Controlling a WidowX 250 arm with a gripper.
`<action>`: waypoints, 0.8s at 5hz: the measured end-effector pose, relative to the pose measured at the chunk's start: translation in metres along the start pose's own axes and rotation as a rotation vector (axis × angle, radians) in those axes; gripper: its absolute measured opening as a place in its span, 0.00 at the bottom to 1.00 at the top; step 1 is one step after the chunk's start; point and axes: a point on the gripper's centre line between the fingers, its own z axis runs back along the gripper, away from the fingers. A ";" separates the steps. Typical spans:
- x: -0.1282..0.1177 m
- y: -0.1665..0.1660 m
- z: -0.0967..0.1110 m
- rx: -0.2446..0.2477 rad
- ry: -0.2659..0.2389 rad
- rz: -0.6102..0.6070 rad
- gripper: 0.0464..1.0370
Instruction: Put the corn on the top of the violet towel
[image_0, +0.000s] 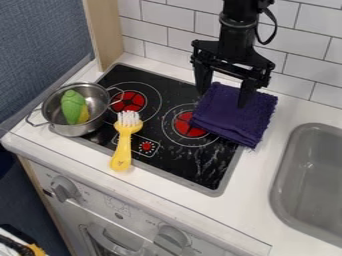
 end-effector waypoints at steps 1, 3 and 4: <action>-0.004 -0.001 -0.010 0.000 0.031 -0.001 0.96; -0.019 0.062 -0.005 -0.056 0.023 0.145 0.96; -0.038 0.093 0.009 -0.027 -0.007 0.166 0.96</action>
